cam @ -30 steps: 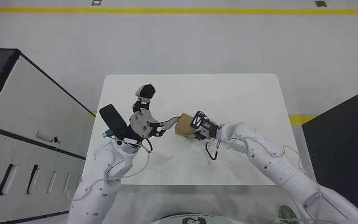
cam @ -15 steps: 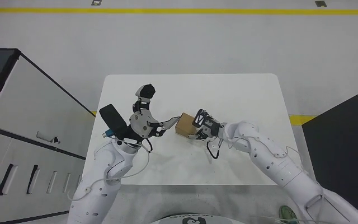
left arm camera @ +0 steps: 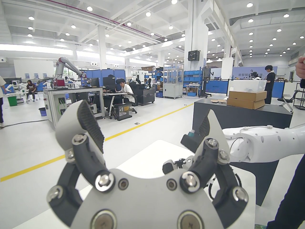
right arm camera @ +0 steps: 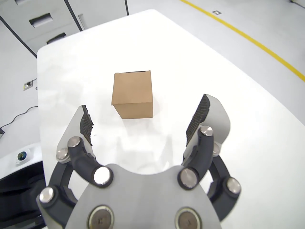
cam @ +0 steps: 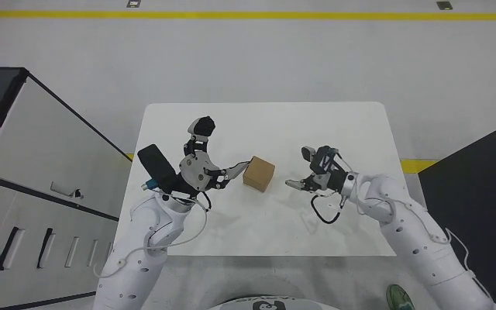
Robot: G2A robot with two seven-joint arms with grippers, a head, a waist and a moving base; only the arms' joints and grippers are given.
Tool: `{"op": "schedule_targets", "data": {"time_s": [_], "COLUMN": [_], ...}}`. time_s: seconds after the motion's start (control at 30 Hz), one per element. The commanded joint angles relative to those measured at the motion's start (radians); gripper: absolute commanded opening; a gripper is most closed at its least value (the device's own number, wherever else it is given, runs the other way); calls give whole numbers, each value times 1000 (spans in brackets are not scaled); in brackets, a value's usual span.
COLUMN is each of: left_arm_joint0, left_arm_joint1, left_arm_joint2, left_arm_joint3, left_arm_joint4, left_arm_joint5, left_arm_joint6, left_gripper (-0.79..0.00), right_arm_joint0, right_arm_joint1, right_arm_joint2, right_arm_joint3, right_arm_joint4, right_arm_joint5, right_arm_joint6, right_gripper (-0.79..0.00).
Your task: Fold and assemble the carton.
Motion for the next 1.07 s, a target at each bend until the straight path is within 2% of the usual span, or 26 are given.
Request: {"op": "schedule_targets", "data": {"time_s": [0.0, 0.2, 1.03], "left_arm_joint0": [0, 0, 0], "left_arm_joint1": [0, 0, 0], "left_arm_joint2": [0, 0, 0], "left_arm_joint3": [0, 0, 0], "left_arm_joint4": [0, 0, 0], "left_arm_joint5": [0, 0, 0], "left_arm_joint6": [0, 0, 0], "left_gripper": [0, 0, 0], "right_arm_joint0": [-46, -133, -135], "right_arm_joint1": [11, 31, 31], "right_arm_joint2": [71, 187, 189], "right_arm_joint3": [-24, -90, -92], "right_arm_joint4": [27, 24, 24], "right_arm_joint5": [-31, -85, -87], "right_arm_joint6": [-26, -72, -75], "right_gripper": [0, 0, -1]}}
